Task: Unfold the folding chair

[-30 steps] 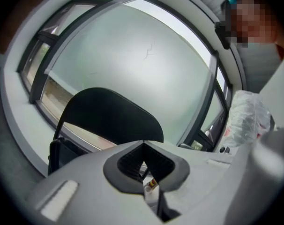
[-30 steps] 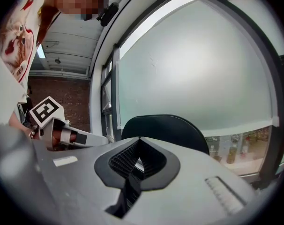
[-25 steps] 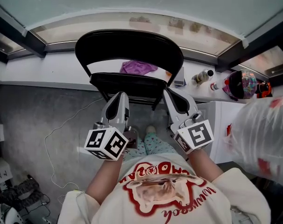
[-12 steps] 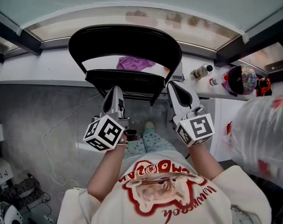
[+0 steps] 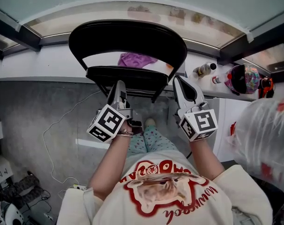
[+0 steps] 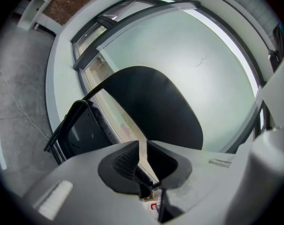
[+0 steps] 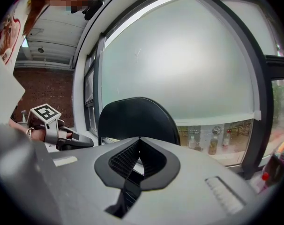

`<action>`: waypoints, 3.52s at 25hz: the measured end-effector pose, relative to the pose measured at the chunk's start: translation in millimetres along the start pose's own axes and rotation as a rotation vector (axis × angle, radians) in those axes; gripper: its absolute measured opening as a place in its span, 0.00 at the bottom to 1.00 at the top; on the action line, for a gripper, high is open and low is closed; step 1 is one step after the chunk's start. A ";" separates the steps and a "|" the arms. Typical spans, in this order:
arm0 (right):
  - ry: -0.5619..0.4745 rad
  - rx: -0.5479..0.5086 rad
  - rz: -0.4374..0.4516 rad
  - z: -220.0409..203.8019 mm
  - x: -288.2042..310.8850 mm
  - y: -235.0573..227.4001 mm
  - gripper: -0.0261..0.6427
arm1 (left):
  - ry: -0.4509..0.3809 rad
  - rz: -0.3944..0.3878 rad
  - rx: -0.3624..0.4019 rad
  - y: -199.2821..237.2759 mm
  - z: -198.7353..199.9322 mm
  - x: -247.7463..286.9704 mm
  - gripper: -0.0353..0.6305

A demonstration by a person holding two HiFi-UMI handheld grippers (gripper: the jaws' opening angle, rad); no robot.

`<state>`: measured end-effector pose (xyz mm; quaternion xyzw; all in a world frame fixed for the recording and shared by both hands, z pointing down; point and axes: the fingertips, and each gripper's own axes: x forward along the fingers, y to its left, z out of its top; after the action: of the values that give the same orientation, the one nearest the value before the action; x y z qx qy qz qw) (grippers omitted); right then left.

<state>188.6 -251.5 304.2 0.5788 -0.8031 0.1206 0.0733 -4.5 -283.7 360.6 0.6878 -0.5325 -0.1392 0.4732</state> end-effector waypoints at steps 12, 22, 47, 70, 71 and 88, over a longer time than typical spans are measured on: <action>0.063 -0.016 -0.067 -26.2 15.2 -22.0 0.07 | -0.017 0.122 -0.268 43.7 -20.8 44.8 0.25; 0.142 0.009 -0.131 -59.4 28.0 -45.0 0.08 | 0.012 0.243 -0.344 72.4 -28.5 73.2 0.42; 0.331 0.090 -0.096 -147.6 83.3 -88.1 0.23 | 0.108 0.318 -0.319 96.2 -34.7 117.6 0.48; 0.301 0.116 -0.137 -154.8 86.6 -87.1 0.23 | 0.145 0.178 -0.314 104.6 -52.8 55.0 0.46; 0.303 0.118 -0.139 -155.6 86.5 -87.5 0.23 | 0.151 0.176 -0.310 105.6 -55.2 50.0 0.45; 0.331 0.155 -0.213 -178.4 77.4 -83.4 0.23 | 0.244 0.211 -0.412 143.5 -101.5 -32.5 0.33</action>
<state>239.0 -297.4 504.5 0.6365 -0.7028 0.2670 0.1718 -32.9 -202.5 517.3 0.5293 -0.5009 -0.1105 0.6759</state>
